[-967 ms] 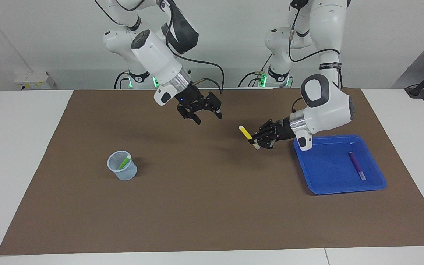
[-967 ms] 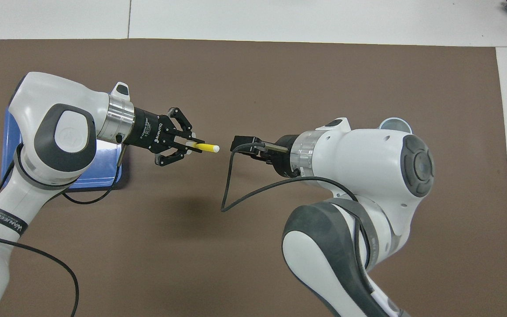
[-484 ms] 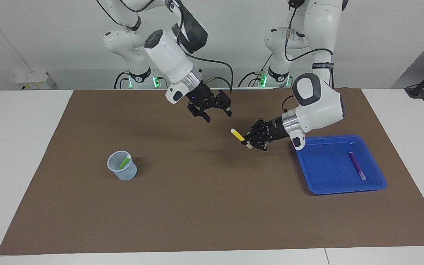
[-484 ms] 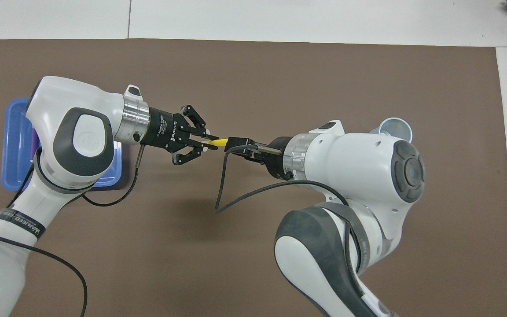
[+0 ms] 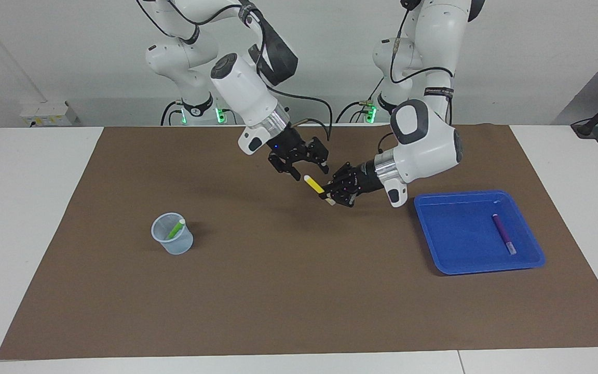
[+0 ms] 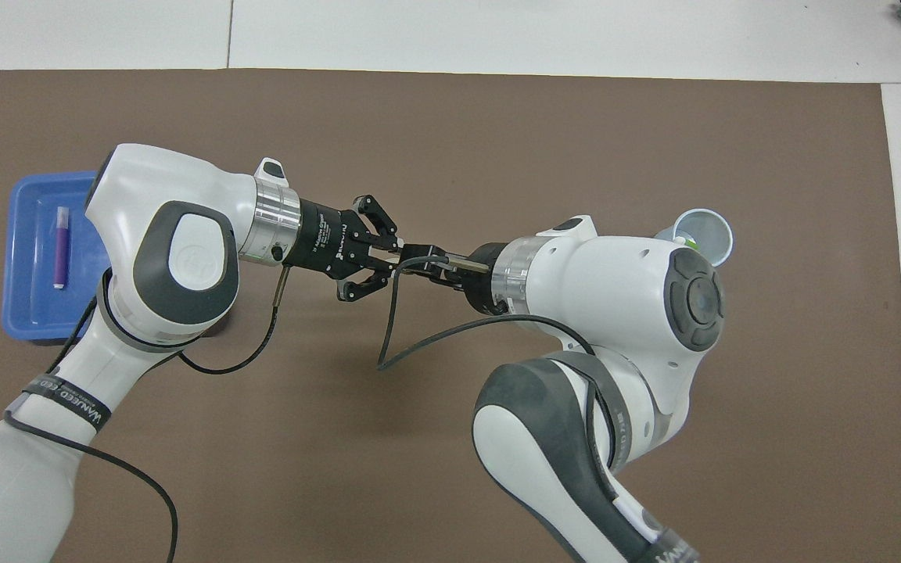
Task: Transfer and insert pens with both arms
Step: 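Grasp the yellow pen with the right gripper and open the left gripper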
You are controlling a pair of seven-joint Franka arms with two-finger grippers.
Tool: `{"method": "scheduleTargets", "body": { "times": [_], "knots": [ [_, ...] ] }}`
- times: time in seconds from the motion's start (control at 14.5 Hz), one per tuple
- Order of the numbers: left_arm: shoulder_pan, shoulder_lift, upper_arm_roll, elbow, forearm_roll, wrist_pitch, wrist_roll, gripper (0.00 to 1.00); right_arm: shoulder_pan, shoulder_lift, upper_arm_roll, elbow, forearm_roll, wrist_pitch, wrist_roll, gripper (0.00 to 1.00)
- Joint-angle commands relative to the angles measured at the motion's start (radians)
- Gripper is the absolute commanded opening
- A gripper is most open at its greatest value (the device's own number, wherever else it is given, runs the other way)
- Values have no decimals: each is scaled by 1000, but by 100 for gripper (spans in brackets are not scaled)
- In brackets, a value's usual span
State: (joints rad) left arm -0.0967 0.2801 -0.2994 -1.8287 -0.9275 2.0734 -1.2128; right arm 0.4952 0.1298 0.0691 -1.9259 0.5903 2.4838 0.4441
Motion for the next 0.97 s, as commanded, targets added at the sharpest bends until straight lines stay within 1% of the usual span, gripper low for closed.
{"method": "scheduleTargets", "body": {
  "times": [0.0,0.07,0.14,0.28,0.69,0.9],
  "knots": [
    [-9,-10,10,-12,-21,5,-8,0,0,7,0,7,23,15,-16,68],
    [-11,-10,10,-12,-21,4,-10,0,0,7,0,7,22,15,-18,61],
    [-20,-12,10,-12,-21,2,-10,0,-3,7,0,7,23,15,-24,56],
    [-20,-13,11,-17,-18,-7,-10,0,-7,7,0,8,22,14,-33,52],
    [-18,-18,13,-15,-10,-44,-7,0,-27,8,0,8,22,4,-64,51],
    [-20,-18,13,-14,-10,-42,-7,0,-30,8,0,8,22,4,-67,46]
  ]
}}
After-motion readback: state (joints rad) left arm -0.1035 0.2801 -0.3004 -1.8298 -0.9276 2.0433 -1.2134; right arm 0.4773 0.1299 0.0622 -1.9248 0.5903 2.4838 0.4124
